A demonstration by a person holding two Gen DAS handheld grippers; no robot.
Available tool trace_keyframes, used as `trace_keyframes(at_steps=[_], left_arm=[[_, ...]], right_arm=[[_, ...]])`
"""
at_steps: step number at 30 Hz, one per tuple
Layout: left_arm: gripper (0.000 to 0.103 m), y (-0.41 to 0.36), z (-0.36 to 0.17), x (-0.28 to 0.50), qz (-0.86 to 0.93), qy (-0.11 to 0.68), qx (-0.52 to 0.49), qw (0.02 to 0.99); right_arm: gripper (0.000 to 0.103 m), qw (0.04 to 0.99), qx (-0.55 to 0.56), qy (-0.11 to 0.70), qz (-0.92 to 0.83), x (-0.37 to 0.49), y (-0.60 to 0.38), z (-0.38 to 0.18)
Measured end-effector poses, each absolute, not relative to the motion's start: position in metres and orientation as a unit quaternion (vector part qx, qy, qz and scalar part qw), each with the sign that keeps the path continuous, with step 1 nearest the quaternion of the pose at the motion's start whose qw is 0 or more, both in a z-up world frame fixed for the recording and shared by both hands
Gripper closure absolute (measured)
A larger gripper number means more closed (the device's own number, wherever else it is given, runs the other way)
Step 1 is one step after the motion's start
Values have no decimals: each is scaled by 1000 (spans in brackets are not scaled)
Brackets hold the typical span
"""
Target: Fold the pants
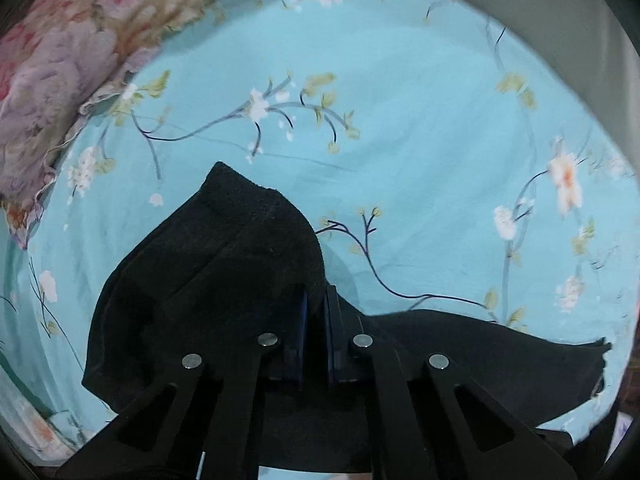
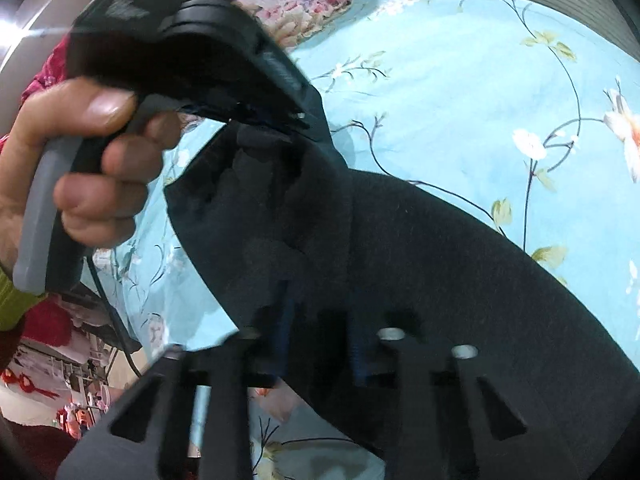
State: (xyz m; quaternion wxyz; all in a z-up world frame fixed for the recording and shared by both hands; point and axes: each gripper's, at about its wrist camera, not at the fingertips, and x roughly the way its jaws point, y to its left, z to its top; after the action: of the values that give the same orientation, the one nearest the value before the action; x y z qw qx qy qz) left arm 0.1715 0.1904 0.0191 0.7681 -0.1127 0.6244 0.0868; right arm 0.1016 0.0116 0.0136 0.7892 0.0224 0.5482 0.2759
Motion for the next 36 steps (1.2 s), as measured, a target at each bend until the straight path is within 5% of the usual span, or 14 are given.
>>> trace_keyframes(at_steps=[13,36], left_arm=[[99,238,82,58,98,493,-217,837],[98,286,-7,-19,135,496,-298,804]], right_arm=[[97,783,-3,514,350,83,31,53],[97,732,-83,581,346,80,70,-5]])
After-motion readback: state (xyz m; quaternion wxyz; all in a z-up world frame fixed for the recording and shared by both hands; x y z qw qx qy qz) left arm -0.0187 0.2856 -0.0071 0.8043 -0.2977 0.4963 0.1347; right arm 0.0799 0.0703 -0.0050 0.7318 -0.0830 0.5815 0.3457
